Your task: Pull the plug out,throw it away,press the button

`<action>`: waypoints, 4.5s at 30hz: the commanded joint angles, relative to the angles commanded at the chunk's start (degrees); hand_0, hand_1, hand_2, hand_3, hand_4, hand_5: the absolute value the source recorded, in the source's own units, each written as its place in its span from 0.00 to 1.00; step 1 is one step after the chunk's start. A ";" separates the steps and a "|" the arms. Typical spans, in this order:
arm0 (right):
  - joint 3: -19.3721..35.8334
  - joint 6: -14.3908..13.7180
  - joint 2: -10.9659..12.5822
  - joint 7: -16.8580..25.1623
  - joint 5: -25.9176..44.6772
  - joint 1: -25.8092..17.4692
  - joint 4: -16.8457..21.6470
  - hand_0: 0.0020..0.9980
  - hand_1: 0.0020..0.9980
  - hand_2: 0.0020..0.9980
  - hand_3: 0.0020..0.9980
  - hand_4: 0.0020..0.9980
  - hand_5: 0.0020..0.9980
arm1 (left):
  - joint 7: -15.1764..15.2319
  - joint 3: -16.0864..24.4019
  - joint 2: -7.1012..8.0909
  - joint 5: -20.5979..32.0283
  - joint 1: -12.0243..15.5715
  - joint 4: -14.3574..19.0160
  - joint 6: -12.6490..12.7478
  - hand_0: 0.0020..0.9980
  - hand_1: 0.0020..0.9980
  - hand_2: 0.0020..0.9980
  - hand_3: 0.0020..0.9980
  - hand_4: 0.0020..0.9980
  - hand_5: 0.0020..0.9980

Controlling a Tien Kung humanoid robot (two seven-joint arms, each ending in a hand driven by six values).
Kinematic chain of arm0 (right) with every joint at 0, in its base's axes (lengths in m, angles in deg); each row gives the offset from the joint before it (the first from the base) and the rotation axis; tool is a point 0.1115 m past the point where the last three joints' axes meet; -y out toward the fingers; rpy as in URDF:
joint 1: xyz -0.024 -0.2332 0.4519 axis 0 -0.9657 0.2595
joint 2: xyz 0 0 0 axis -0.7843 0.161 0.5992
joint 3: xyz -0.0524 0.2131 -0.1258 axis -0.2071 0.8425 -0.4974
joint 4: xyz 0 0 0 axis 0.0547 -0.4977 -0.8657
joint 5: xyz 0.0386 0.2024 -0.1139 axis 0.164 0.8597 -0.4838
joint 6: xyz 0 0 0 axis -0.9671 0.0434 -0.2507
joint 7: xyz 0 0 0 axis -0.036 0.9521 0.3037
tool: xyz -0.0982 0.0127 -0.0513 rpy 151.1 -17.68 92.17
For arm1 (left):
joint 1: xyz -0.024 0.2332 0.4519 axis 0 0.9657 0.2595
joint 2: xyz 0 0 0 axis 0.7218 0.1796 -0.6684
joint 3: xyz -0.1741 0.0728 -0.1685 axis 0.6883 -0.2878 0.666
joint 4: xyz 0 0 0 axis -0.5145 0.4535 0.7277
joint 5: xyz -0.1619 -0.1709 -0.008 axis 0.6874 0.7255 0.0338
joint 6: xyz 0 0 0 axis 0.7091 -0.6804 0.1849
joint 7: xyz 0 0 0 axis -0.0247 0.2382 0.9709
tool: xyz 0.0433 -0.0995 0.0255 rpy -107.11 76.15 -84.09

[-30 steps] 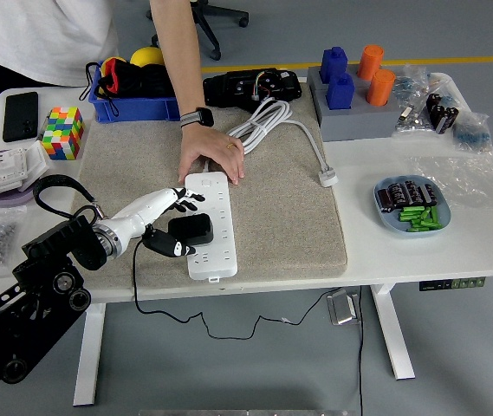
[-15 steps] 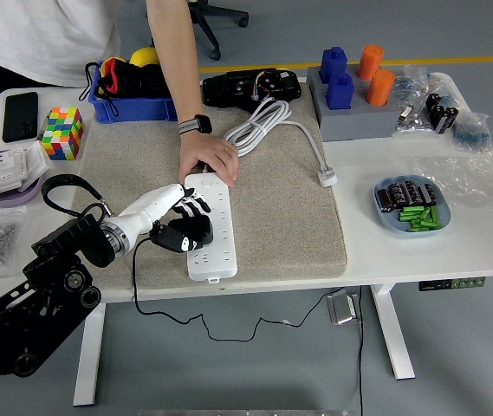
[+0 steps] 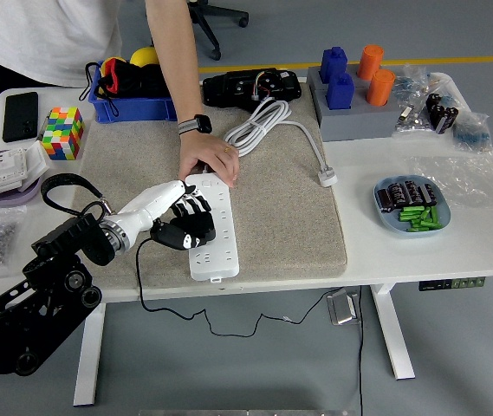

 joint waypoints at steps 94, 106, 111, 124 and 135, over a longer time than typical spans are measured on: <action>-0.25 0.05 -0.40 0.00 0.54 -0.44 -0.19 0.75 0.70 0.71 0.72 0.76 0.65 | -3.14 -10.90 -6.47 5.53 -20.65 -26.85 -1.34 0.05 0.00 0.05 0.75 0.59 0.12; -0.22 0.06 -0.41 0.01 0.59 -0.38 -0.18 0.75 0.70 0.71 0.72 0.76 0.65 | -3.78 -11.52 -6.62 6.46 -21.10 -27.95 -1.44 0.04 0.00 0.04 0.73 0.30 0.00; -0.12 0.06 -0.42 0.02 0.60 -0.34 -0.16 0.75 0.70 0.71 0.72 0.76 0.65 | -4.29 -11.88 -6.69 6.86 -21.30 -28.26 -1.87 0.04 0.00 0.04 0.73 0.21 0.00; -0.28 0.06 -0.43 0.02 0.64 -0.35 -0.15 0.75 0.70 0.71 0.73 0.76 0.65 | -4.97 -11.87 -6.66 6.23 -21.60 -29.46 -1.63 0.04 0.00 0.03 0.72 0.16 0.00; -0.29 0.06 -0.46 0.01 0.65 -0.36 -0.17 0.75 0.70 0.71 0.73 0.76 0.65 | -5.10 -11.10 -6.23 6.16 -21.28 -27.96 -1.64 0.03 0.00 0.03 0.73 0.15 0.00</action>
